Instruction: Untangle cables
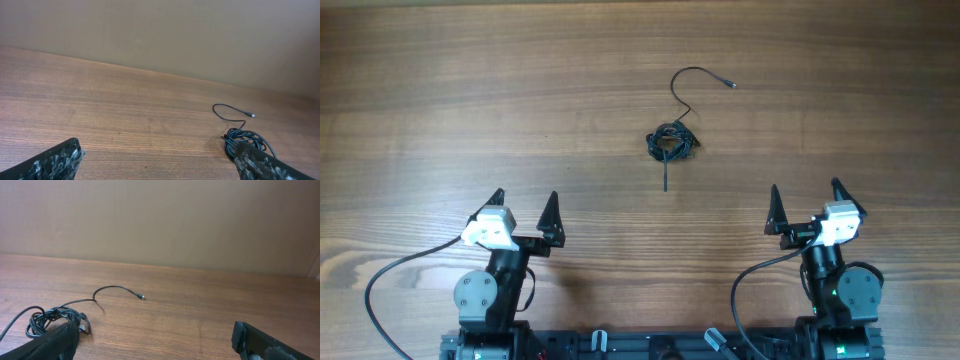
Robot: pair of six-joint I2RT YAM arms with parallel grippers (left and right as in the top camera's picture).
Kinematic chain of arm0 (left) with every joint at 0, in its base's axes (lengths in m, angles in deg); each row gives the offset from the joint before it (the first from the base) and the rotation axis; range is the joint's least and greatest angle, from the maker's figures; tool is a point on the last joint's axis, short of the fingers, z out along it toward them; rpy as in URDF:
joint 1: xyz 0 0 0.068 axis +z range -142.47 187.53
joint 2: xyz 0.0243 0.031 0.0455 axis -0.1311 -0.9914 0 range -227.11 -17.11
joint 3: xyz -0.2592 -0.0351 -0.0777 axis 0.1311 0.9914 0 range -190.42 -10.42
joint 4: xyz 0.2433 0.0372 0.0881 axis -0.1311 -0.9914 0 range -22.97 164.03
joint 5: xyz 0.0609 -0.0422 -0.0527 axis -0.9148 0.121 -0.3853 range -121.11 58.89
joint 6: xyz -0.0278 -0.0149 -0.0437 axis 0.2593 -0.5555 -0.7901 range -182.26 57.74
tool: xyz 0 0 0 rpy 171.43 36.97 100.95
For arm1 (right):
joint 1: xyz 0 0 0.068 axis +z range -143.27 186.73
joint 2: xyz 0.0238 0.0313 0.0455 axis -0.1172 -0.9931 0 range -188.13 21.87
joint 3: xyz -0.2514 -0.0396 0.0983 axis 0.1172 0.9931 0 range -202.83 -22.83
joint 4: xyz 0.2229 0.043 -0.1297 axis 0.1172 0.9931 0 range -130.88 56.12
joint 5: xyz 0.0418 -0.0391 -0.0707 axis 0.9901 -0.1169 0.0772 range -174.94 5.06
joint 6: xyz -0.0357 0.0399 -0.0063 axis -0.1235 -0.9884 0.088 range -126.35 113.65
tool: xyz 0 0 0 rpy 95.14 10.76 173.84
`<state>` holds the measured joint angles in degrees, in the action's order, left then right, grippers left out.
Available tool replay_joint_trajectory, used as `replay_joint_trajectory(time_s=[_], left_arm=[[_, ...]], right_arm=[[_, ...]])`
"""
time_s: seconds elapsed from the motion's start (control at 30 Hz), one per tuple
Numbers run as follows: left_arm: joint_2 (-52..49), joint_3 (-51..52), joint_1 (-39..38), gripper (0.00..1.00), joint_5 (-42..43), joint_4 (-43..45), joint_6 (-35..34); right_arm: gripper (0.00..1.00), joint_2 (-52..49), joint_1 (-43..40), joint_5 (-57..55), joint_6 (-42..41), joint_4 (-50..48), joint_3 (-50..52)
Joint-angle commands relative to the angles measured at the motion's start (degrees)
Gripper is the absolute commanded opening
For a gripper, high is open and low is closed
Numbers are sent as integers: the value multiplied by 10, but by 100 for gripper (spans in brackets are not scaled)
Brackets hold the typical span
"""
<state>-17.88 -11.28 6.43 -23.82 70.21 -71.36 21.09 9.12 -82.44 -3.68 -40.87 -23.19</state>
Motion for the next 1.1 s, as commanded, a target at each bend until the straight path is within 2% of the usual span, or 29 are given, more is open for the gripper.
replay_joint_trajectory(time_s=[0.0,0.27,0.33,0.4,0.6,0.7,0.8,0.9,1.07], left_arm=[[5,5,-3,100,-5,0,10],[5,5,-3,100,30,12,12],[5,5,-3,100,28,69,12],[5,5,-3,100,71,160,11],[5,2,-3,100,92,255,7],[-2,-19,-3,100,94,246,9],[-35,-52,-3,100,137,224,43],[-104,-98,-3,100,209,197,73],[-274,-207,-3,100,336,151,75]], right_arm=[[100,3,-5,-6,3,-2,1],[100,3,-5,-6,3,-2,1],[99,3,-5,-6,3,-2,1],[100,3,-5,-6,3,-2,1],[100,3,-5,-6,3,-2,1],[100,3,-5,-6,3,-2,1],[100,3,-5,-6,3,-2,1],[100,3,-5,-6,3,-2,1],[100,3,-5,-6,3,-2,1]])
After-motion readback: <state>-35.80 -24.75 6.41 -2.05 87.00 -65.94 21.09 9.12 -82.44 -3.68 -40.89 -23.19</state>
